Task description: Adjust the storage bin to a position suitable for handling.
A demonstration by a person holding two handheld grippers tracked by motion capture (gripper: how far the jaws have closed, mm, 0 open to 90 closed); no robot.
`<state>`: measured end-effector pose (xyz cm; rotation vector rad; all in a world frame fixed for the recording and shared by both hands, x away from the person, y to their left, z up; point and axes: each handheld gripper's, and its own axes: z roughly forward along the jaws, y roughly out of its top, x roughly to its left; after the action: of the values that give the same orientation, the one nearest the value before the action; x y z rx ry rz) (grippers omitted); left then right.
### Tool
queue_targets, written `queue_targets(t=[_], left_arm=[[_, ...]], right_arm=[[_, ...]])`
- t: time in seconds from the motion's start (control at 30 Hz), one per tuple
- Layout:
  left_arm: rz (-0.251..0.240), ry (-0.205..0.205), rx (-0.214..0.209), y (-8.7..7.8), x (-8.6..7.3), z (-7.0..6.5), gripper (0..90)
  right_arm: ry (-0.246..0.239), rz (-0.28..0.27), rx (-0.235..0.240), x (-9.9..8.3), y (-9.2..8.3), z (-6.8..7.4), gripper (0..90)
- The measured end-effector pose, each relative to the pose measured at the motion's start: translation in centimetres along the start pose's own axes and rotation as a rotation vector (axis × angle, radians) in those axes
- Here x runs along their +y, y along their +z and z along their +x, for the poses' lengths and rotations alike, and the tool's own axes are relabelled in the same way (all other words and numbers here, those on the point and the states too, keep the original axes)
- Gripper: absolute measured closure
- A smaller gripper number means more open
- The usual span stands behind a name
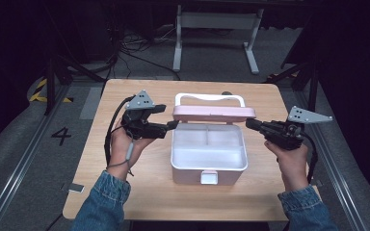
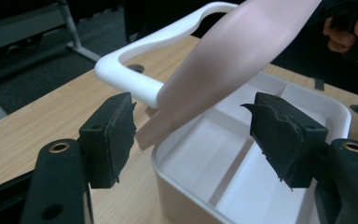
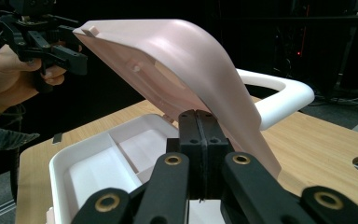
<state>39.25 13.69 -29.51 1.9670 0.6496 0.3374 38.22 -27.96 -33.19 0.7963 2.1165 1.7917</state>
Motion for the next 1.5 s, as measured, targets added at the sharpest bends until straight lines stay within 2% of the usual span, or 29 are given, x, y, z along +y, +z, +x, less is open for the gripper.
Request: queue_targets(t=[0.1,0.33,0.47,0.53,0.67,0.7,0.73,0.87,1.07,1.17,1.27,1.5], left_arm=[[0.001,0.006,0.048,0.7,0.2,-0.1,31.9],[-0.026,-0.01,-0.025,1.9,0.7,-0.1,34.0],[-0.048,-0.011,-0.041,2.4,0.8,0.0,38.8],[-0.058,0.002,-0.027,2.5,0.9,0.0,44.9],[-0.072,-0.001,-0.008,2.6,0.9,0.0,55.1],[-0.072,-0.001,-0.008,2.6,0.9,0.0,56.6],[-0.076,0.009,0.017,2.6,0.9,-0.1,58.2],[-0.076,0.028,0.048,2.6,0.9,-0.2,62.7],[-0.088,-0.006,0.031,2.7,1.0,0.4,63.7],[-0.082,-0.005,0.037,2.7,1.2,0.6,64.9],[-0.07,0.006,0.027,2.8,1.5,0.9,65.7],[-0.074,-0.003,0.008,3.0,1.9,1.7,67.7]], right_arm=[[0.004,0.001,0.001,0.0,0.0,0.0,90.0],[0.013,0.002,0.006,0.0,0.0,-0.1,90.0],[0.014,0.002,0.007,0.0,0.0,-0.1,90.0],[0.015,0.002,0.01,0.0,0.0,-0.1,90.0],[0.015,0.001,0.011,0.0,0.0,-0.1,90.0],[0.014,0.002,0.011,0.0,0.0,-0.1,90.0],[0.014,0.001,0.011,0.0,0.0,-0.1,90.0],[0.018,-0.001,0.008,0.0,-0.1,-0.1,89.9],[0.017,-0.008,-0.001,0.0,-0.4,0.0,89.8],[0.011,-0.003,-0.013,-0.1,-0.9,0.0,89.8],[0.013,-0.002,-0.021,-0.1,-1.2,0.0,89.8],[0.015,-0.011,-0.051,-0.3,-2.7,-0.2,89.6]])
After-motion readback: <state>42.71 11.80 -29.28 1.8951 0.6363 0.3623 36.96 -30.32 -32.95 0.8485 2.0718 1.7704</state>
